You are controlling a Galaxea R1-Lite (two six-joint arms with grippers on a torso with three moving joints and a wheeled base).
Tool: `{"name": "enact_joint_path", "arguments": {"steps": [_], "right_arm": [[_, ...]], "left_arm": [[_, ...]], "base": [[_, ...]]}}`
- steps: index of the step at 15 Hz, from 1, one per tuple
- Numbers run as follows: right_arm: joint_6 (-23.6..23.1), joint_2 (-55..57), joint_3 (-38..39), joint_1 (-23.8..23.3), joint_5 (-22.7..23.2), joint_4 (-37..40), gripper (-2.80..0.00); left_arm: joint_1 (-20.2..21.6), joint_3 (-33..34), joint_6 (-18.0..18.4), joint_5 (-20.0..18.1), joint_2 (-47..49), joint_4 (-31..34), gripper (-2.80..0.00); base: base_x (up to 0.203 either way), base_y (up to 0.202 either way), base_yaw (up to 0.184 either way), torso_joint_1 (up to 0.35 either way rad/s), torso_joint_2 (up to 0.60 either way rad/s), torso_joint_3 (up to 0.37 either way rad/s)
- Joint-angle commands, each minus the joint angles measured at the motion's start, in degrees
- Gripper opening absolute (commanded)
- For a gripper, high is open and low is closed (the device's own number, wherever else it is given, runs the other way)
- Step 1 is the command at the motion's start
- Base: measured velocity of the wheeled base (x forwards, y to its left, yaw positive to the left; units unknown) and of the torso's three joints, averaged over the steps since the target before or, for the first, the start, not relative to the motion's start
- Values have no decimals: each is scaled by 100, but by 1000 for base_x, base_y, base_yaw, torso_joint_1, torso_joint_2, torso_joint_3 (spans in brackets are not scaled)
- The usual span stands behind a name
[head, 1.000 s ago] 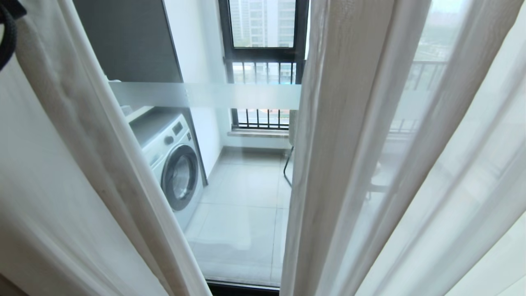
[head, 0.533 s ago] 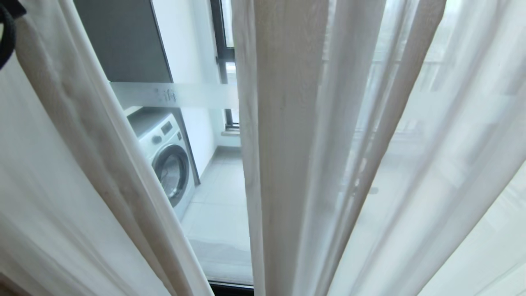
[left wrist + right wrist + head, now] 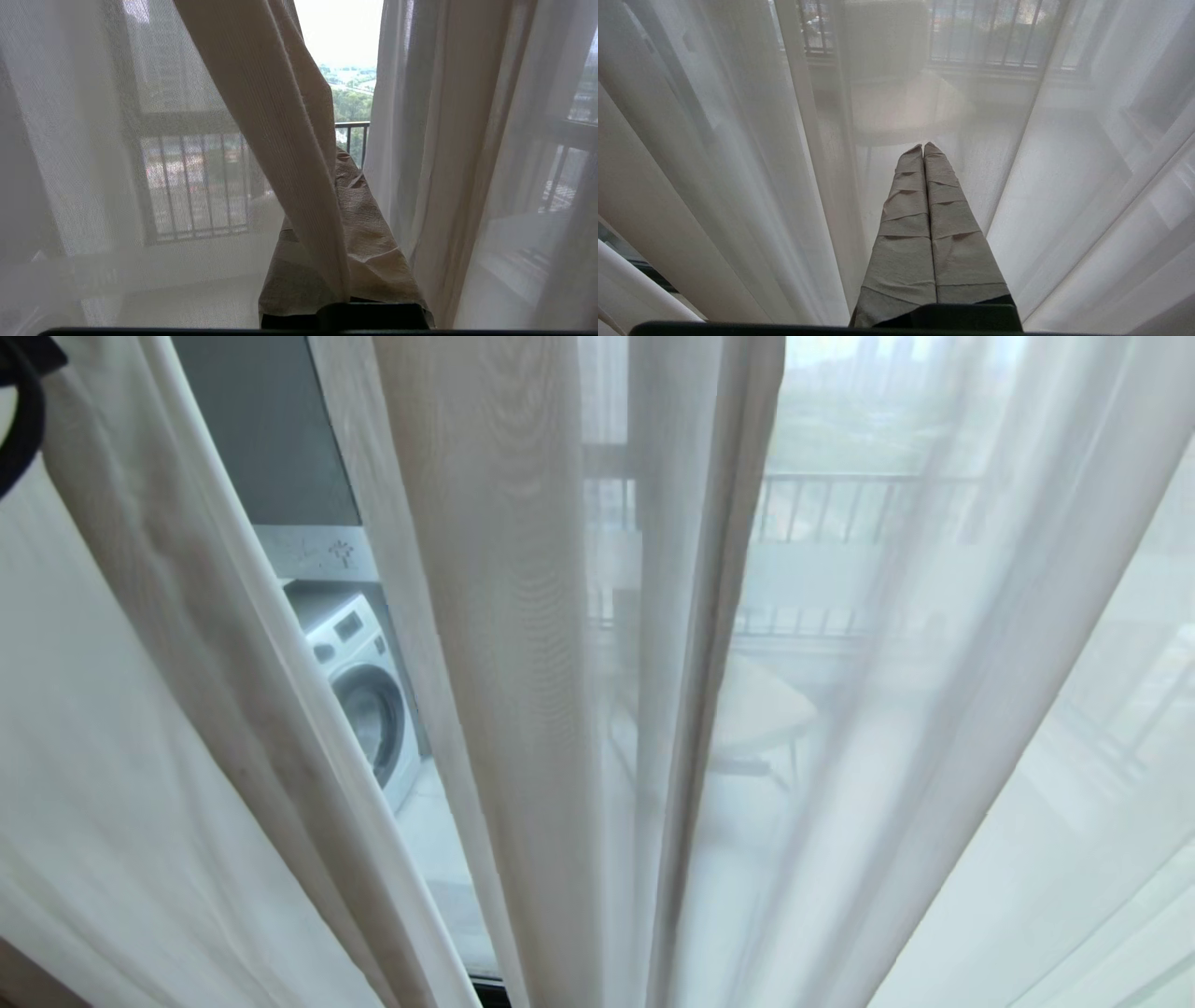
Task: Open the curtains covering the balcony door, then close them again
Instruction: Close the inner curtains on both sides
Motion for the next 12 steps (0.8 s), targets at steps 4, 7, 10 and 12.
{"name": "enact_joint_path", "arguments": {"steps": [4,7,10,12], "right_arm": [[0,0,0,1,4,-2,-280],[0,0,0,1,4,-2,-280],[0,0,0,1,4,-2,-280],[0,0,0,1,4,-2,-280]], "left_arm": [[-1,-25,-4,-3,47,-17,-280],[-1,-16,-2,-3,47,-17,-280],[-1,-25,3,-3,47,-17,-280],[-1,-25,3,-11,47,-17,-280]], "base": [[0,-191,1,3,1,3],[0,-189,3,1,3,2],[0,-192,2,1,3,1],[0,-191,0,2,2,6]]}}
